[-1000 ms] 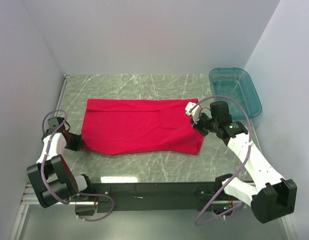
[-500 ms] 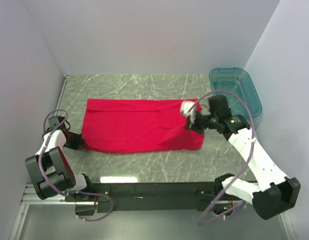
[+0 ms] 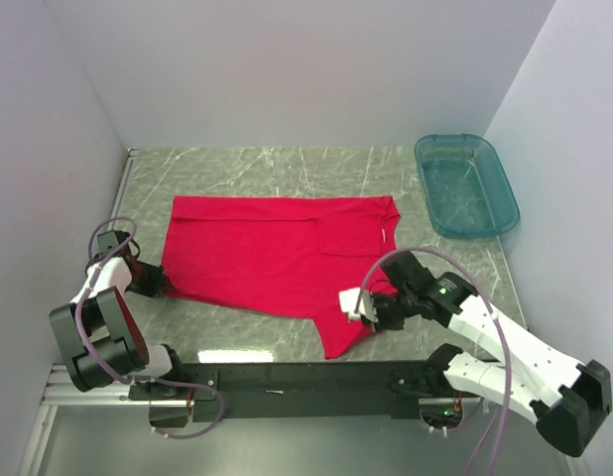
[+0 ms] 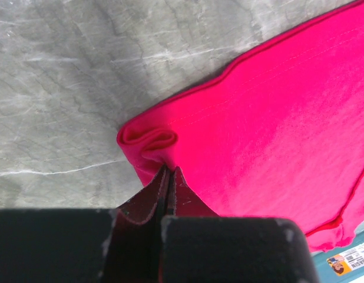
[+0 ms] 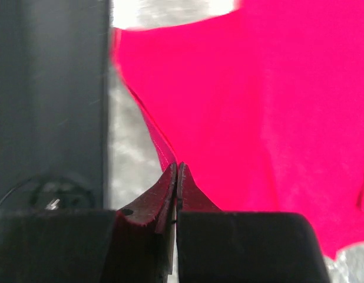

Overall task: Fold and stack the t-shirts
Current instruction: Fold the tshirt

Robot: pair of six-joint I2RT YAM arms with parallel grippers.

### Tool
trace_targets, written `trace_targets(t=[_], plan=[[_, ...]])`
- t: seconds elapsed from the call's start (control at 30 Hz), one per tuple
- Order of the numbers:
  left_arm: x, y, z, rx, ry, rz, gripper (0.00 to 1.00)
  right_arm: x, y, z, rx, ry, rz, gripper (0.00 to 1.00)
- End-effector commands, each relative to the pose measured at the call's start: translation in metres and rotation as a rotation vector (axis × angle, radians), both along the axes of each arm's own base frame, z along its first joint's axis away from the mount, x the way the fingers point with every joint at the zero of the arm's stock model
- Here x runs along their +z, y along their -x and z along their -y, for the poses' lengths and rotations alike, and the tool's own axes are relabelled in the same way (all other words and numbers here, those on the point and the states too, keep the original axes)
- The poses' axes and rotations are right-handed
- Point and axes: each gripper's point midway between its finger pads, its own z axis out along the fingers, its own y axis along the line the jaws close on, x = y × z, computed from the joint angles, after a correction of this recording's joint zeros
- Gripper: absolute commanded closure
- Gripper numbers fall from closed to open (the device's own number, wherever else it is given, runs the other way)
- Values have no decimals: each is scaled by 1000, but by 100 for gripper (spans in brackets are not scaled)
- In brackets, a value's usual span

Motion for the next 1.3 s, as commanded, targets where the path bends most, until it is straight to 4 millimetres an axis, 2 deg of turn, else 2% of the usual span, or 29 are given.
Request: trace_targets(t=[0.0, 0.1, 0.13, 0.27, 0.37, 0.7, 0.8, 0.83, 0.87, 0.9, 0.93, 0.97, 1.0, 1.03, 1.07, 1.13, 1.17, 1.2, 1.27], plan=[[7, -6, -4, -24, -20, 33, 100, 23, -56, -19, -206, -85, 113, 100], [14, -10, -6, -33, -30, 43, 100, 33, -84, -21, -333, -148, 120, 100], [15, -12, -8, -34, -33, 47, 100, 36, -96, -15, -387, -167, 125, 100], [15, -15, -7, -35, -27, 50, 100, 44, -114, -2, -476, -207, 118, 100], [13, -17, -7, -32, -16, 49, 100, 43, -121, 6, -509, -209, 122, 100], [15, -25, -9, -26, -10, 57, 100, 56, -133, 14, -572, -241, 177, 100], [12, -25, -10, -26, -11, 51, 100, 66, -124, 3, -521, -281, 124, 100], [11, -24, -9, -26, -10, 49, 100, 74, -110, -3, -465, -293, 76, 100], [10, -23, -9, -28, -8, 45, 100, 84, -89, -16, -296, -346, 63, 100], [9, -23, -9, -29, -8, 43, 100, 89, -72, -21, -185, -368, 62, 100], [8, -21, -9, -30, -9, 40, 100, 87, -38, -18, -78, -353, 29, 100], [7, -21, -8, -30, -9, 40, 100, 89, -26, -19, 79, -371, 122, 100], [6, -20, -9, -28, -10, 38, 100, 86, -17, -17, 129, -362, 139, 100], [5, -19, -8, -28, -8, 35, 100, 73, -2, -9, 165, -325, 107, 100], [5, -19, -8, -31, -9, 35, 100, 65, 1, -6, 224, -295, 136, 100], [3, -19, -8, -32, -6, 28, 100, 36, 1, 7, 214, -200, 124, 100], [2, -18, -8, -32, -4, 24, 100, 29, 0, 9, 222, -171, 141, 100], [2, -18, -7, -35, -4, 23, 100, 21, -4, 12, 206, -147, 153, 100], [4, -18, -8, -34, -10, 25, 100, 6, -24, 21, 130, -75, 216, 100]])
